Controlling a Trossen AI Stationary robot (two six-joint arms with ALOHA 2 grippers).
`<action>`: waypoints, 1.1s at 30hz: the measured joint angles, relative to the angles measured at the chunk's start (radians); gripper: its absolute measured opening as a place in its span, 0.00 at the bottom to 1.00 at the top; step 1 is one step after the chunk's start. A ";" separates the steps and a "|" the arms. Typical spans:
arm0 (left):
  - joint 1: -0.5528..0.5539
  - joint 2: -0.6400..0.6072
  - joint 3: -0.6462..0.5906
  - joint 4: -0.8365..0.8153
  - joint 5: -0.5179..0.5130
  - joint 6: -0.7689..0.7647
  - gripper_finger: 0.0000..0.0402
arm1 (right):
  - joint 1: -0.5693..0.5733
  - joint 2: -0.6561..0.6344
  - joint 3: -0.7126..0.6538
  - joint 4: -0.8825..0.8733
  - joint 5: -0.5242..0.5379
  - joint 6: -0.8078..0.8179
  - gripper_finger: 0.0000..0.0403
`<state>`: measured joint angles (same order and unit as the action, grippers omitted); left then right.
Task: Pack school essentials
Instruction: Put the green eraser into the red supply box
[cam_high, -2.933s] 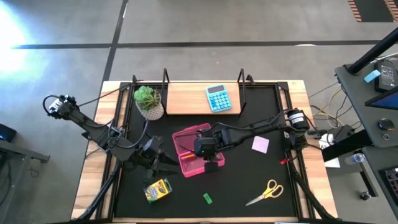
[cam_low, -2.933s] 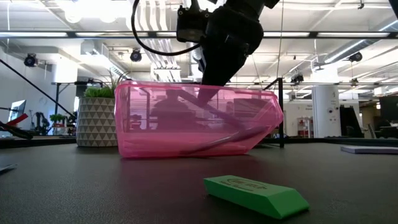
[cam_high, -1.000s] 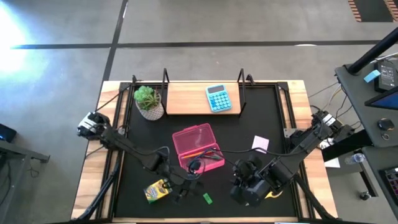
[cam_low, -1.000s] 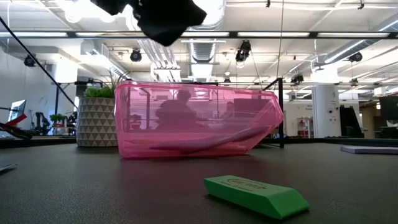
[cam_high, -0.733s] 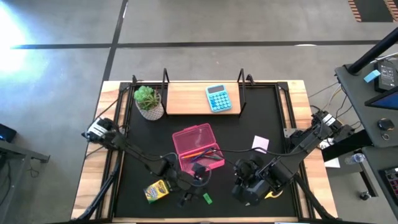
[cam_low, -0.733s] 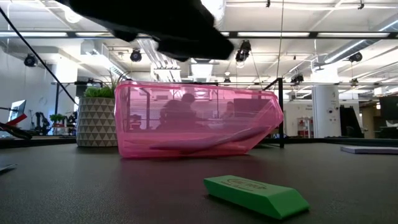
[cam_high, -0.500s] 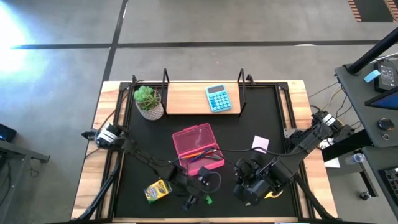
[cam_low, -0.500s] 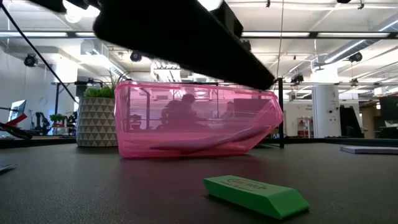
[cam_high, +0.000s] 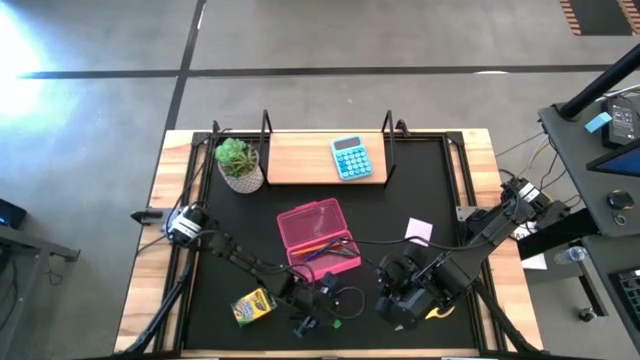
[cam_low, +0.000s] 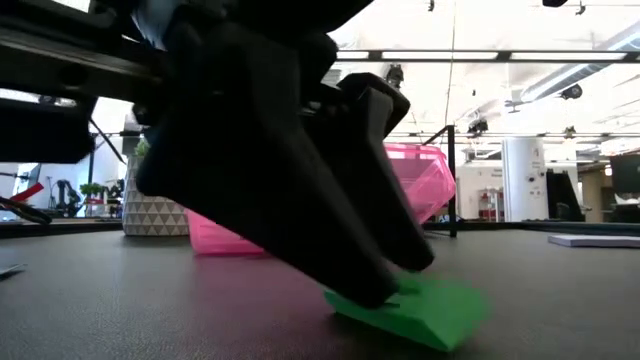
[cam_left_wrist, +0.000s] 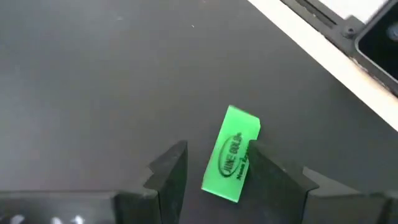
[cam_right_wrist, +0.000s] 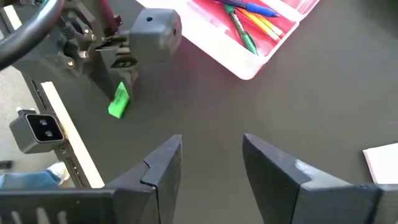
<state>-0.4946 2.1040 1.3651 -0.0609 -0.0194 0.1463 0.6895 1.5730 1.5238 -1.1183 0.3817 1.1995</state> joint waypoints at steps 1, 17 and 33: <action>0.000 -0.001 0.000 -0.008 0.002 0.000 0.39 | 0.000 0.000 0.000 0.000 0.000 0.000 0.40; -0.027 0.003 -0.006 -0.023 0.026 0.069 0.34 | 0.000 0.000 0.000 0.000 0.000 -0.007 0.40; -0.030 -0.013 0.000 -0.032 0.019 -0.010 0.02 | 0.000 0.000 0.000 0.000 0.000 -0.007 0.40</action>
<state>-0.5247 2.0908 1.3651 -0.0930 -0.0006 0.1359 0.6896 1.5726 1.5238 -1.1187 0.3817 1.1927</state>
